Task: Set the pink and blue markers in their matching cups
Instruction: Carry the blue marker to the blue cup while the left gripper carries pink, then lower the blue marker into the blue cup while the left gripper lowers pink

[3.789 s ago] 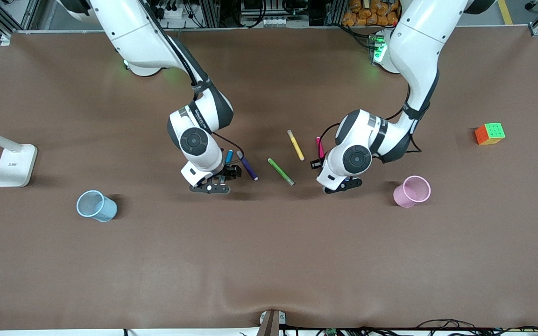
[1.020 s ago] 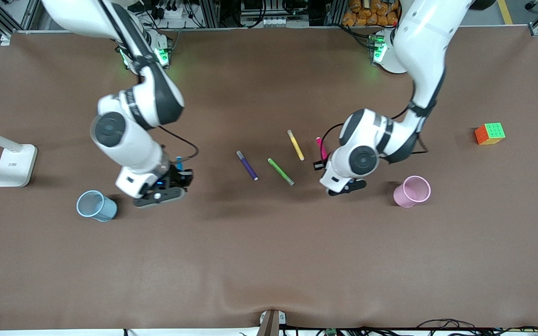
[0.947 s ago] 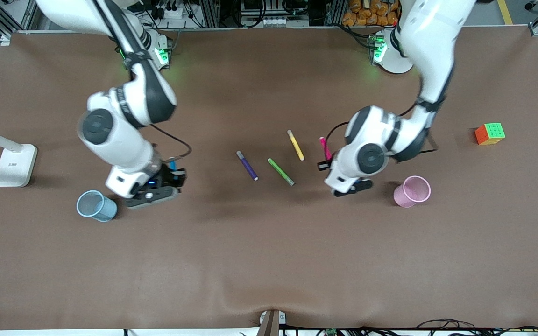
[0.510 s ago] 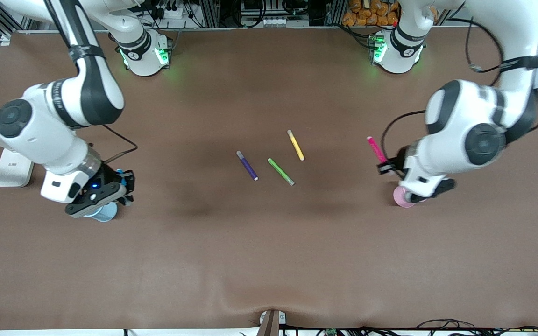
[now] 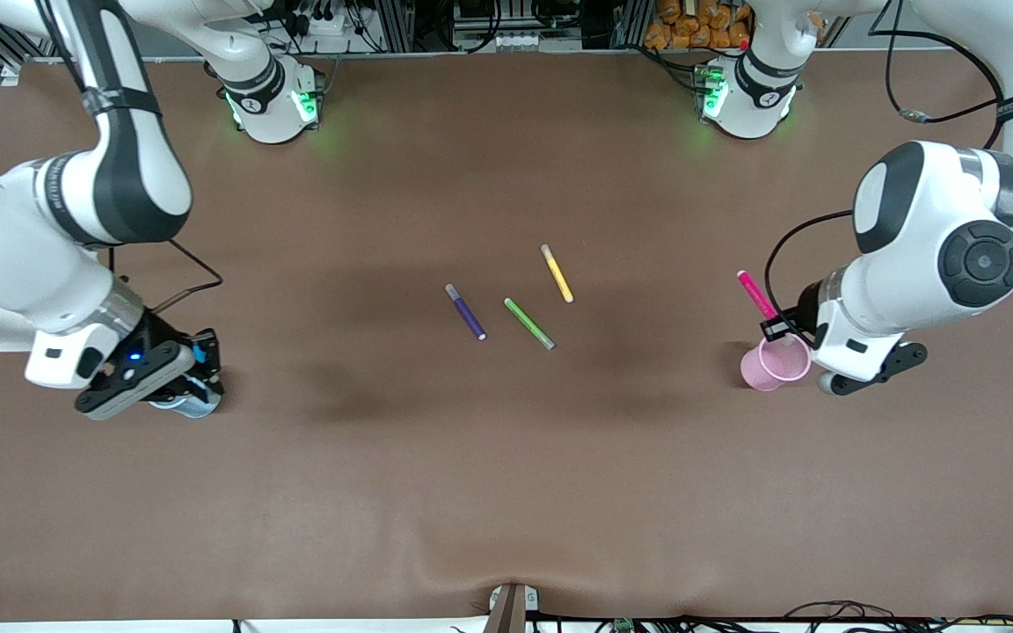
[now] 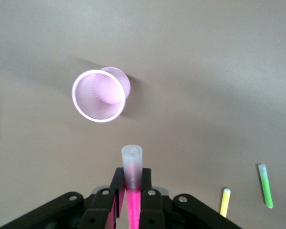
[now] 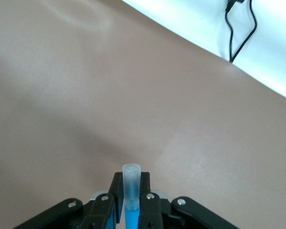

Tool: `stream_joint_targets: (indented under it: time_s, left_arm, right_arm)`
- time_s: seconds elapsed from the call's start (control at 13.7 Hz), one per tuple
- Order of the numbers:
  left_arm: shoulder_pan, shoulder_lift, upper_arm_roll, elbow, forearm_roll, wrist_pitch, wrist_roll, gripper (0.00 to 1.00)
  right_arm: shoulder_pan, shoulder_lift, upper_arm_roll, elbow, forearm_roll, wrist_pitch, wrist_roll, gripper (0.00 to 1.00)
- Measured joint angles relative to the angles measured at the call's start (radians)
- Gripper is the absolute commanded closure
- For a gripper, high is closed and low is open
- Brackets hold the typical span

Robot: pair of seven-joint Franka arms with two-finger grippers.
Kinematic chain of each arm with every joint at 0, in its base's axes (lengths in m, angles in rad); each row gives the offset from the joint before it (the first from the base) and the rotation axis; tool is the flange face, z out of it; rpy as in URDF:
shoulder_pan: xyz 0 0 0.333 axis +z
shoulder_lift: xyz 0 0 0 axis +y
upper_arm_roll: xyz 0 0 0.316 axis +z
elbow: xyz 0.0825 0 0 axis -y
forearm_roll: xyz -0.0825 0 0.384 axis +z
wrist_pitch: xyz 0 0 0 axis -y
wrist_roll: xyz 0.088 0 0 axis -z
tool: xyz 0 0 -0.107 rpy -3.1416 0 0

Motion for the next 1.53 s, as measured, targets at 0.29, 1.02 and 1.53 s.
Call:
stream_joint_targets:
  time_s: [0.29, 1.02, 1.53]
  left_arm:
    - [0.015, -0.007, 0.001, 0.016, 0.044, -0.006, -0.001, 1.0]
    - [0.034, -0.025, 0.001, 0.018, 0.096, -0.037, -0.021, 1.0]
    - [0.046, -0.027, 0.003, 0.019, 0.145, -0.054, -0.075, 1.0]
  right_arm:
    - [-0.088, 0.004, -0.001, -0.004, 0.178, 0.0, -0.289, 1.0]
    - [-0.215, 0.015, -0.001, -0.036, 0.431, -0.001, -0.85, 1.0]
    - [-0.245, 0.04, 0.001, -0.107, 0.592, -0.039, -1.077, 1.0]
